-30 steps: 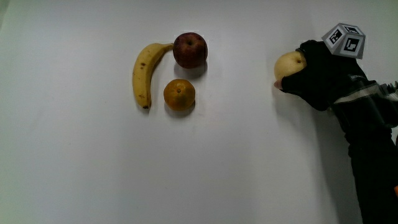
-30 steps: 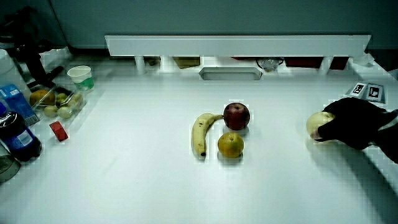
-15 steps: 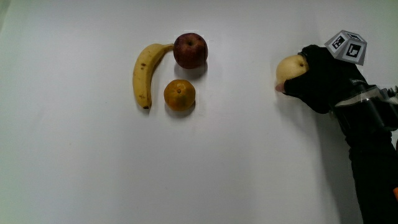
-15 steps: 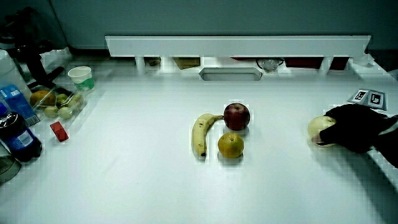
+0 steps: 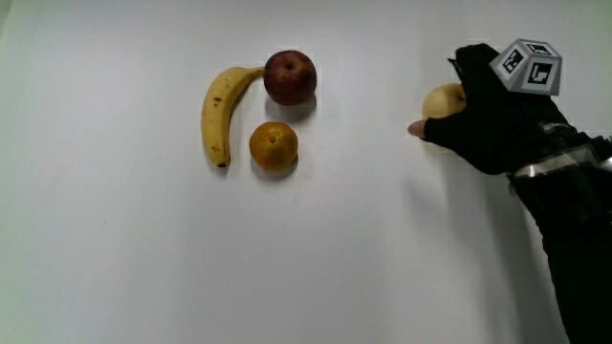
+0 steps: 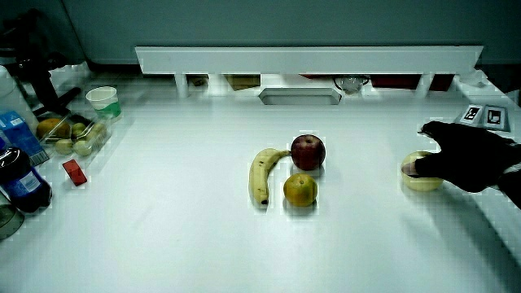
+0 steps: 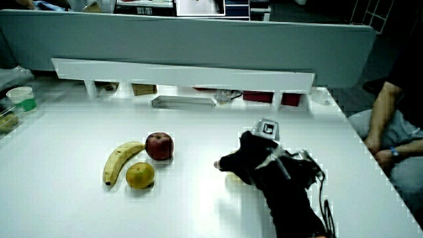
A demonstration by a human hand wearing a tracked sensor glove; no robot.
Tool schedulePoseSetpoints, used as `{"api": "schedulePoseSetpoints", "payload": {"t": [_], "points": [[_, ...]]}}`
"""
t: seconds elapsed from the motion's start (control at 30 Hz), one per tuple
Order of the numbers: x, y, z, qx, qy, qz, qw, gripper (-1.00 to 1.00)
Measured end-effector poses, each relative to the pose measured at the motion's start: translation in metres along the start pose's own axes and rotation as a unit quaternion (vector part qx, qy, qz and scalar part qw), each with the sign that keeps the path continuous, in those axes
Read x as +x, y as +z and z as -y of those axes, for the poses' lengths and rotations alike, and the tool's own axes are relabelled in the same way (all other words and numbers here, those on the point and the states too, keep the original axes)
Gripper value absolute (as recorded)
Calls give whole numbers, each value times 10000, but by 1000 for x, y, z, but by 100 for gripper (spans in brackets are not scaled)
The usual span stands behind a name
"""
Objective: Place pear no leg
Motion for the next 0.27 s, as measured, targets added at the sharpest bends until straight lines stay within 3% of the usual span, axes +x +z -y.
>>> {"api": "schedulePoseSetpoints", "payload": {"t": [0.07, 0.1, 0.13, 0.17, 0.2, 0.23, 0.27], "points": [[-21, 5, 17, 188, 331, 318, 9988, -100], [-35, 8, 30, 312, 558, 310, 9975, -100], [-45, 7, 37, 394, 688, 634, 9948, -100], [-61, 9, 53, 493, 943, 715, 9917, -100], [-78, 11, 70, 405, 1316, 607, 9886, -100], [-82, 3, 70, 264, 1215, 850, 9886, -100], [-96, 2, 83, 114, 1623, 717, 9841, -100]]}}
